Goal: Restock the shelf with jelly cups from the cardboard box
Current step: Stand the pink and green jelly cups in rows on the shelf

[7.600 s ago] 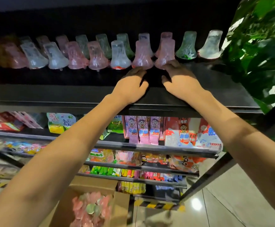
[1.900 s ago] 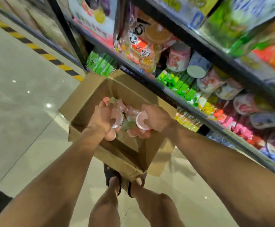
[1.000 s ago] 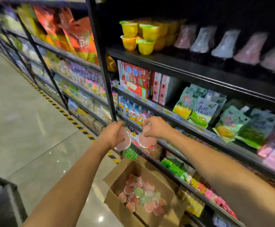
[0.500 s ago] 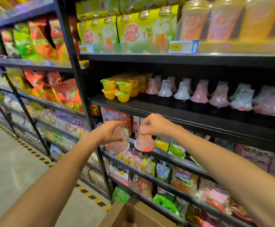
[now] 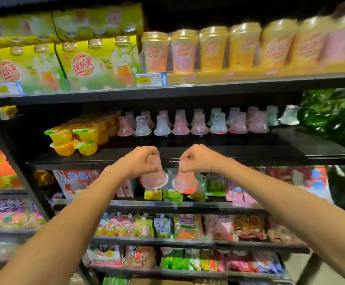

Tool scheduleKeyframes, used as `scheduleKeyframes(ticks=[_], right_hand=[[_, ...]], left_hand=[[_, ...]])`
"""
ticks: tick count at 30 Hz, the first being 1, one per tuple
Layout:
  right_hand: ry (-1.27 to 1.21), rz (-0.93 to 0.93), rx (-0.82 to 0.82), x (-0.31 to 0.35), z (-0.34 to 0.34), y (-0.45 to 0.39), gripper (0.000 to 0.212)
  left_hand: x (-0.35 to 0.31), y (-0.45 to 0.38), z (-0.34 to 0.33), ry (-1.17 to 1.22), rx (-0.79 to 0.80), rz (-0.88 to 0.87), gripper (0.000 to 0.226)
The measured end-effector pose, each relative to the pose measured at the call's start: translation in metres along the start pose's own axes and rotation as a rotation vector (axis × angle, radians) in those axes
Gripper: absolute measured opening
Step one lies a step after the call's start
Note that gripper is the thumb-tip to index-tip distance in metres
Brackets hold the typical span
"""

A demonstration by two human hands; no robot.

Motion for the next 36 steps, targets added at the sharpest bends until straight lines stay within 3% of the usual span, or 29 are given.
scheduleKeyframes(ticks=[9,16,28,36], right_hand=[[0.076,-0.235,-0.250,-0.077,0.101,0.090,0.029],[0.081,-0.290,-0.437,-0.134,0.190,0.146,0.038],[0.050,-0.307,-0.517,-0.246,0.288,0.190,0.041],[0.095,-0.351,-0.458,-0.300,0.310,0.178,0.034]], left_hand=[[-0.138,-0.063,-0.003,0.101,-0.065,-0.291,0.050],[-0.234,-0.100,0.006,0.146,-0.112,-0.384,0.048],[-0.350,-0.179,-0.008,0.175,-0.208,-0.316,0.047],[-0.388,-0.220,-0.025,0.177,-0.197,-0.280,0.045]])
Point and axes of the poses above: each hand's wrist, its own y-axis away from the middle knuckle, its own z-axis out of the back of the hand, x = y × z, the point moved 10 cm from there along -y, towards the middle knuckle, and after that the axes turned 4 degrees about -y, right-handed, at the moved point
